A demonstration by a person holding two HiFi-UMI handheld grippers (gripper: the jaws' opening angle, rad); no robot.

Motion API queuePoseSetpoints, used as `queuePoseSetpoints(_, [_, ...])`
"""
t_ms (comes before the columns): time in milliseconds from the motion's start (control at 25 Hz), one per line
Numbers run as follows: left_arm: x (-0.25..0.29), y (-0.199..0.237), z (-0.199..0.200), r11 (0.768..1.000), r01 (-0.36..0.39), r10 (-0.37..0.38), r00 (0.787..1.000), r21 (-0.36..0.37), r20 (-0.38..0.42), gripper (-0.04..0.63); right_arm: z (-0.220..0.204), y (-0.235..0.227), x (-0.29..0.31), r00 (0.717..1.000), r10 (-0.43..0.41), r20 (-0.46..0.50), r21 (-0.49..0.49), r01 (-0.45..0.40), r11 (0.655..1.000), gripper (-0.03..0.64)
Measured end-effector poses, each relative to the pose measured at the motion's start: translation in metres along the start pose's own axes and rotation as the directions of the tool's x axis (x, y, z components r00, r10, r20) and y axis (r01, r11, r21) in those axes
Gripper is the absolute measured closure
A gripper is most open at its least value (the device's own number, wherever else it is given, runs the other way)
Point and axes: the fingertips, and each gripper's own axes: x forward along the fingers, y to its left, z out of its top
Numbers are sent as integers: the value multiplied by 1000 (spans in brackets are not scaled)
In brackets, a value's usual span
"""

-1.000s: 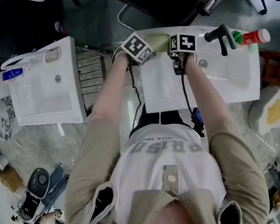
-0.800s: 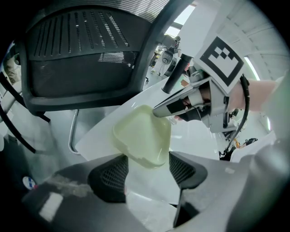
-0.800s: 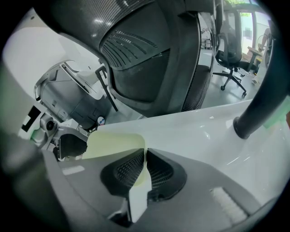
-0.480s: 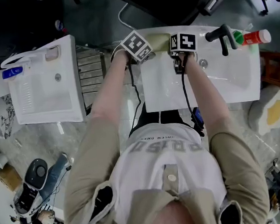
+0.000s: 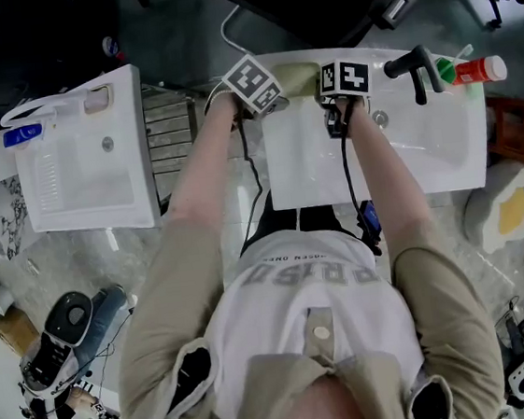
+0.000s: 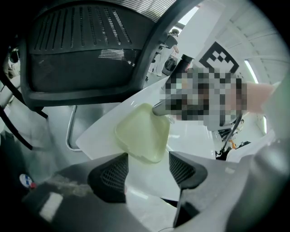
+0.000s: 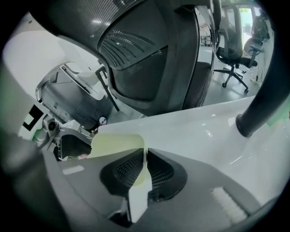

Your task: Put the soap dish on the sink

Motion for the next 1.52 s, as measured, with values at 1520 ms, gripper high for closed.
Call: queuePoseSetpoints(1520, [-57, -4, 35, 996, -85, 91, 965, -34, 247, 299, 40, 19, -53, 941, 114, 318, -37, -108, 993, 486])
